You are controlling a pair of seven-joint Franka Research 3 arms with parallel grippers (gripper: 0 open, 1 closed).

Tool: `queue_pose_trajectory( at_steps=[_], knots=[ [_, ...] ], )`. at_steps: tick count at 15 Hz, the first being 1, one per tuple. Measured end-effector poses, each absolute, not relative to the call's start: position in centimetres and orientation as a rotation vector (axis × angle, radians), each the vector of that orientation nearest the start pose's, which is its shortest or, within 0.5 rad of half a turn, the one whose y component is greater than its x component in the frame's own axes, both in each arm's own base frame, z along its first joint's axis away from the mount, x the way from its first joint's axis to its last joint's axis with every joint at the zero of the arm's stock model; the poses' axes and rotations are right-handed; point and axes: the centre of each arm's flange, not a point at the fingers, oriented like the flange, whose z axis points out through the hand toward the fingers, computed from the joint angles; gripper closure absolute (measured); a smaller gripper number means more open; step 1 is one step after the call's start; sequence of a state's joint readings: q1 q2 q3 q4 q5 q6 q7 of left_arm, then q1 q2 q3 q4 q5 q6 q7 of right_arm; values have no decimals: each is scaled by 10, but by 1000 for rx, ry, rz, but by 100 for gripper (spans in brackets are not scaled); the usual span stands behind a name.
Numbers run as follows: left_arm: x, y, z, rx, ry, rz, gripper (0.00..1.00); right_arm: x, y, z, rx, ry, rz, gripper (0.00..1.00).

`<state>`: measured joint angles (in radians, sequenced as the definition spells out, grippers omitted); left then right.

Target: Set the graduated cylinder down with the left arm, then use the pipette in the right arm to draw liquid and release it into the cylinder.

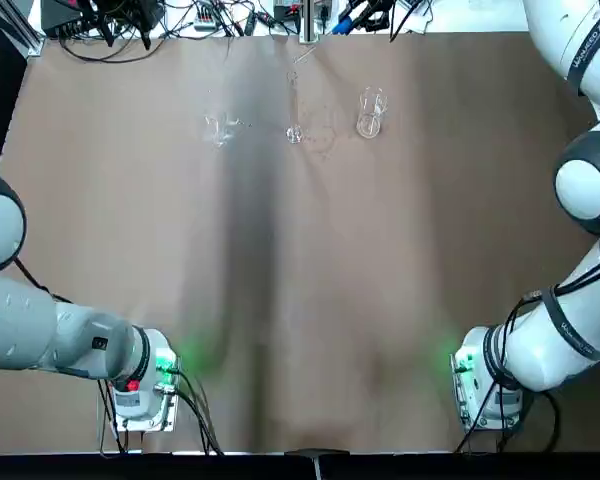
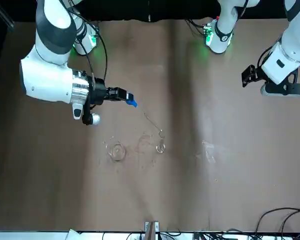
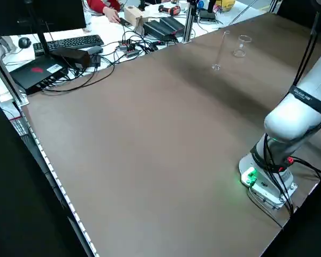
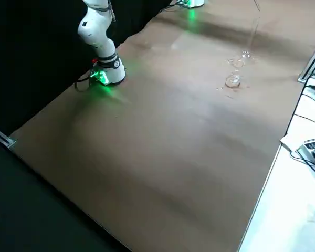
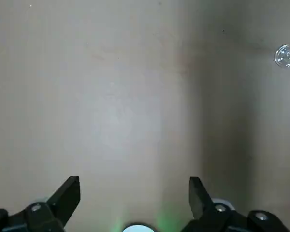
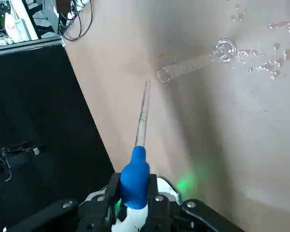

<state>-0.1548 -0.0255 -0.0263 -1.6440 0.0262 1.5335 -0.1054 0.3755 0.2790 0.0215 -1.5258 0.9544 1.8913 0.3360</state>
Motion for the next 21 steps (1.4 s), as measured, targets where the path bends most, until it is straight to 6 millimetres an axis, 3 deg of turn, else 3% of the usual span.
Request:
queue_pose_trajectory(
  at_steps=[21],
  knots=[
    [533, -91, 601, -3099, 107, 124, 0, 589, 326, 505, -2307, 234, 309, 74]
  ],
)
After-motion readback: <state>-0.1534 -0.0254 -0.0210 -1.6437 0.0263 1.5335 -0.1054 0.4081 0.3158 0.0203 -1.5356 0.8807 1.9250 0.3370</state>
